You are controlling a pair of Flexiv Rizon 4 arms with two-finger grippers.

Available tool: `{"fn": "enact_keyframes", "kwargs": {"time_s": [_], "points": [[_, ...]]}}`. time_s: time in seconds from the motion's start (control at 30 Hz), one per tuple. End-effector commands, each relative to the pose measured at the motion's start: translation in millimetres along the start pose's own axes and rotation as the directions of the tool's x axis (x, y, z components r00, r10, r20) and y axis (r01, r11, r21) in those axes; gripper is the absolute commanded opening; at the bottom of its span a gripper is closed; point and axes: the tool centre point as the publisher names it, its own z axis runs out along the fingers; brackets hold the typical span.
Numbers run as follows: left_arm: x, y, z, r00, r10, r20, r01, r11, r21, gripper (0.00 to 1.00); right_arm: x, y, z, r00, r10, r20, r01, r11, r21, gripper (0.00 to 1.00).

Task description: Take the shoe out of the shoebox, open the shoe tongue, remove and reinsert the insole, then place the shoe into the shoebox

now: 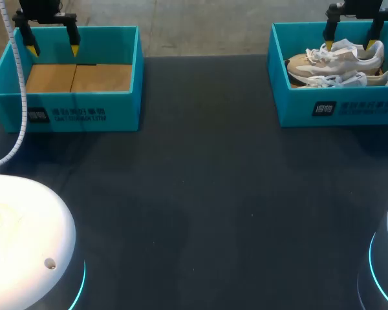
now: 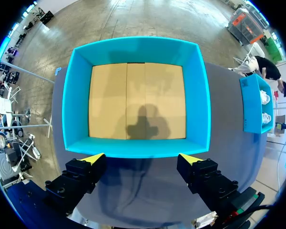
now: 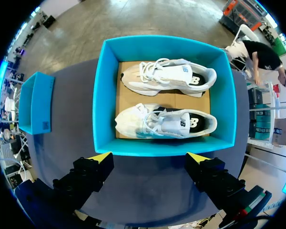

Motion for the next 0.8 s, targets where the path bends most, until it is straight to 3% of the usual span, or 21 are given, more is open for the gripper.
{"fn": "enact_keyframes", "kwargs": {"time_s": [0.03, 0.47, 0.8], "points": [[0.0, 0.0, 0.0, 1.000, 0.000, 0.000, 0.000, 1.000, 0.000, 1.00, 0.0, 0.0, 0.0, 1.000, 0.000, 0.000, 0.000, 1.000, 0.000, 1.00], [0.0, 0.0, 0.0, 1.000, 0.000, 0.000, 0.000, 1.000, 0.000, 1.00, -52.4, 1.0, 10.6, 0.999, 0.046, -0.001, -0.046, 0.998, -0.043, 1.00], [0.0, 0.0, 0.0, 1.000, 0.000, 0.000, 0.000, 1.000, 0.000, 1.00, -68.6, -8.1, 26.4, 0.999, 0.031, -0.016, -0.032, 0.996, -0.080, 1.00]]}}
